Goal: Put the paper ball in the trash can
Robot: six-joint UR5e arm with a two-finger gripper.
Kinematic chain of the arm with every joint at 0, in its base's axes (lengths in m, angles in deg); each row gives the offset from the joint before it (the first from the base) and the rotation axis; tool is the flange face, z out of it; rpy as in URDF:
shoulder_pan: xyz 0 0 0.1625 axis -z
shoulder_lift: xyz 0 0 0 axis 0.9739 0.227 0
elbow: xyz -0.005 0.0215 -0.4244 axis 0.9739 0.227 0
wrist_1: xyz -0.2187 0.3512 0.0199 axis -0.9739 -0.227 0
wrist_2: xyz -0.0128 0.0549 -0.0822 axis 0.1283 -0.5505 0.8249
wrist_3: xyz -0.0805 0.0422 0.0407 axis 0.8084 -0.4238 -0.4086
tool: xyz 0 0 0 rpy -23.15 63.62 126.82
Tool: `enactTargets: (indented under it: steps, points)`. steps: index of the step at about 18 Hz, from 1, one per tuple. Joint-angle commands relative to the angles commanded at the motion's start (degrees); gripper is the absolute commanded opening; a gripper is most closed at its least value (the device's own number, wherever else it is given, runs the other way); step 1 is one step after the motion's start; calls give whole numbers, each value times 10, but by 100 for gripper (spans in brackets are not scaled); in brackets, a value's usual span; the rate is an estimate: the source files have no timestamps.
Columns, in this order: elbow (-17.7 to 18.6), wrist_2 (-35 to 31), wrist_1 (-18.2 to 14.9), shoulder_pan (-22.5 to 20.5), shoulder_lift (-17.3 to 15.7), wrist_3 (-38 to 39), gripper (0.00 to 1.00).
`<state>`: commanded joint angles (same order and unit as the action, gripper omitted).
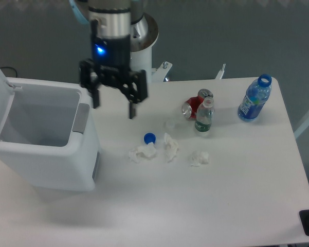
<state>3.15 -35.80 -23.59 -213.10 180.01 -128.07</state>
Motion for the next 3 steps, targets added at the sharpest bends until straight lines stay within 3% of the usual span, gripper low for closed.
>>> enactTargets:
  steps: [3]
  points:
    - [7, -1, 0, -13, 8, -15, 100]
